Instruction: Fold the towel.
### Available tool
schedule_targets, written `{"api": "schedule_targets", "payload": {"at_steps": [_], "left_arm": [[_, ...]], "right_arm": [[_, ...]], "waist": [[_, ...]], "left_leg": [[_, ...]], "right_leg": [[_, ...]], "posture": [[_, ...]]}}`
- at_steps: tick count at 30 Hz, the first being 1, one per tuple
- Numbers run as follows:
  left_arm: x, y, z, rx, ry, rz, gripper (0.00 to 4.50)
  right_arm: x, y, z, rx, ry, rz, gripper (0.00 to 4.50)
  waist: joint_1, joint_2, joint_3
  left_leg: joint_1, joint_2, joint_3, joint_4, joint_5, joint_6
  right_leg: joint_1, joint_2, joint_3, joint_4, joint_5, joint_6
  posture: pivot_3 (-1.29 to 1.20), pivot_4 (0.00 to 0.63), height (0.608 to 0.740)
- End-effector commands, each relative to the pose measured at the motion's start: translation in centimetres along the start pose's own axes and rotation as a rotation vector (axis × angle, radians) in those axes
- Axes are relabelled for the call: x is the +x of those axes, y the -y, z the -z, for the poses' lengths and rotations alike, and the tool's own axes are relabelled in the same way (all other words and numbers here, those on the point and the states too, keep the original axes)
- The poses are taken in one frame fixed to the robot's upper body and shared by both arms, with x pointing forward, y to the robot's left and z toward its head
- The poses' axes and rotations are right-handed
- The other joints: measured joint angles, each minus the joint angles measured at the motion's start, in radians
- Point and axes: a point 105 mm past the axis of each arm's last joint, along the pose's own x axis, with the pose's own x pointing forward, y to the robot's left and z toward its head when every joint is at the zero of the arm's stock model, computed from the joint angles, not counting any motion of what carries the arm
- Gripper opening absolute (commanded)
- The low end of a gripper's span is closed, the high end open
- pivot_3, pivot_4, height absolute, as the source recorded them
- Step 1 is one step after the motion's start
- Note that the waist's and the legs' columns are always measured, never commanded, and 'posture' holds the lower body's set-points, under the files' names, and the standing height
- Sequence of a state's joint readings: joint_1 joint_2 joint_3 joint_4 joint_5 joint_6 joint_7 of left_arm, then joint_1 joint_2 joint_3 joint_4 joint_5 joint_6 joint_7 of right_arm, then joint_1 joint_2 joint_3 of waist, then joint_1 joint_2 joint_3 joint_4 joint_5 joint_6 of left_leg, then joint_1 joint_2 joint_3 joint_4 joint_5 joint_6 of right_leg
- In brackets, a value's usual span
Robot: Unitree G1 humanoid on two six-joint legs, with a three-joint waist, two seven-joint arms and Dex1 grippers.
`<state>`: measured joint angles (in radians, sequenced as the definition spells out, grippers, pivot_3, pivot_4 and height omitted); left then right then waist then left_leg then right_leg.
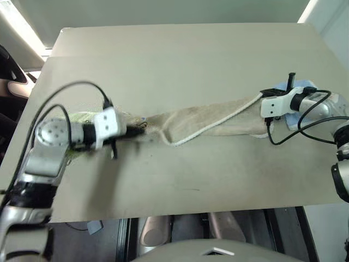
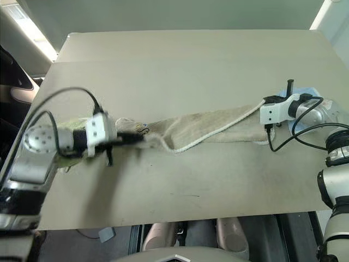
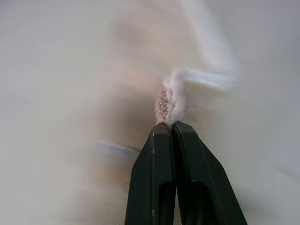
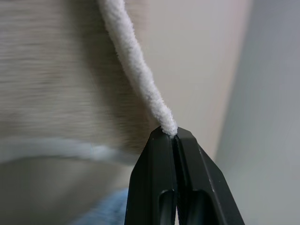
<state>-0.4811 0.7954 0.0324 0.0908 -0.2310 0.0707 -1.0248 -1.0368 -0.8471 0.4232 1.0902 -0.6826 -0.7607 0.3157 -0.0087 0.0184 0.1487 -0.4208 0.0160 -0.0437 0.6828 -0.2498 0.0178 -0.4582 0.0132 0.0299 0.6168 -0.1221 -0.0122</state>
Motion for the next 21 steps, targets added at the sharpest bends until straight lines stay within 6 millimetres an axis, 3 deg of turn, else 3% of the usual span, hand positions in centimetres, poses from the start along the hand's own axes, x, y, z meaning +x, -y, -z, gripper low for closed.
{"api": "schedule_targets", "payload": {"at_steps": [1, 6, 8, 12, 14, 18, 21], "left_arm": [[-0.9, -6.0, -1.9, -0.010, 0.056, -0.308, 0.00], [-1.6, -12.4, -5.0, -0.092, 0.195, -0.612, 0.00], [-2.0, -14.1, -6.2, -0.114, 0.247, -0.676, 0.00], [-2.8, -15.5, -7.3, -0.127, 0.296, -0.716, 0.00], [-3.6, -15.5, -7.6, -0.132, 0.313, -0.699, 0.00], [-4.9, -12.9, -6.5, -0.120, 0.293, -0.521, 0.00], [-5.3, -8.8, -4.9, -0.140, 0.254, -0.318, 0.00]], "right_arm": [[-1.7, 5.7, 1.5, 0.095, -0.051, 0.204, 0.05], [-3.1, 10.5, 2.1, 0.176, -0.077, 0.357, 0.05], [-3.9, 12.3, 2.2, 0.203, -0.080, 0.409, 0.05], [-5.5, 14.2, 2.7, 0.234, -0.079, 0.458, 0.05], [-6.8, 15.1, 3.0, 0.267, -0.061, 0.472, 0.05], [-8.0, 13.6, 1.8, 0.346, 0.071, 0.344, 0.05], [-7.9, 9.4, -0.4, 0.420, 0.188, 0.142, 0.05]], "waist": [[-0.002, 0.000, 0.000], [-0.007, 0.000, 0.000], [-0.007, 0.000, 0.000], [-0.006, 0.000, 0.000], [-0.006, 0.000, 0.000], [-0.007, 0.000, 0.000], [-0.007, -0.001, -0.001]], "left_leg": [[0.001, 0.000, 0.000, 0.000, 0.000, 0.000], [0.001, 0.000, 0.000, -0.002, 0.001, 0.000], [-0.001, 0.000, 0.000, -0.002, 0.001, 0.000], [-0.002, 0.000, 0.001, -0.005, 0.000, -0.001], [-0.002, 0.000, 0.001, -0.005, -0.001, -0.002], [-0.011, 0.000, 0.001, -0.005, 0.000, -0.004], [-0.011, 0.002, 0.001, -0.004, 0.000, -0.007]], "right_leg": [[0.001, 0.000, 0.000, 0.000, 0.000, 0.000], [0.001, 0.000, 0.000, -0.003, 0.001, 0.001], [0.000, 0.000, 0.000, -0.004, 0.001, 0.002], [0.000, 0.000, 0.000, -0.007, 0.001, 0.003], [-0.001, 0.000, 0.000, -0.007, -0.001, 0.004], [-0.008, 0.001, 0.000, -0.007, -0.002, 0.004], [-0.009, 0.002, 0.000, -0.007, -0.005, 0.004]], "posture": [[0.00, 0.150, 0.735], [0.00, 0.150, 0.735], [0.00, 0.150, 0.735], [0.00, 0.150, 0.735], [0.00, 0.150, 0.735], [0.00, 0.150, 0.735], [0.00, 0.150, 0.735]]}}
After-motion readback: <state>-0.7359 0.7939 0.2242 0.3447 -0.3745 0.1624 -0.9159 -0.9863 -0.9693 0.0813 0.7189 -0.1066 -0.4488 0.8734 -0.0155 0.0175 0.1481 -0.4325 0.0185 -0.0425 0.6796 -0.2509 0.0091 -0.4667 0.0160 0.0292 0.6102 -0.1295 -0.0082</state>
